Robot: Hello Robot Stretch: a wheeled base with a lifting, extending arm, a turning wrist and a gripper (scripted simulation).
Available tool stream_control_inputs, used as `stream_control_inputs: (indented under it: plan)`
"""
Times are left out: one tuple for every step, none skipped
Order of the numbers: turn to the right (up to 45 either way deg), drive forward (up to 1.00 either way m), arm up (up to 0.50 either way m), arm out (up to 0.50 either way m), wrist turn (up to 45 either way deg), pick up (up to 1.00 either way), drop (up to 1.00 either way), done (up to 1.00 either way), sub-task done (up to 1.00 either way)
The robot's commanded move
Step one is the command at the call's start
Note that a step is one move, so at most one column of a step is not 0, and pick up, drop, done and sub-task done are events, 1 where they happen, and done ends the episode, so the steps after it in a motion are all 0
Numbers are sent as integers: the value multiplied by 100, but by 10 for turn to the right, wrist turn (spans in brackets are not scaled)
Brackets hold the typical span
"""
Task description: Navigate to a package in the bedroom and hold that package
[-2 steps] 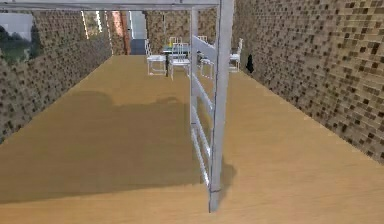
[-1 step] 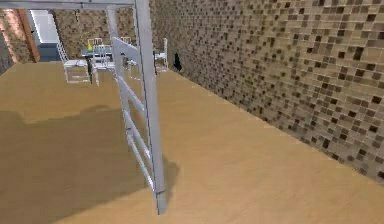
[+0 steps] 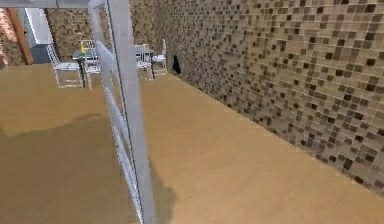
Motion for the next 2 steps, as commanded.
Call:
stream_control_inputs:
  plan:
    - [330, 0, 0, 0, 0, 0, 0, 0, 0]
    - [0, 70, 0, 0, 0, 0, 0, 0, 0]
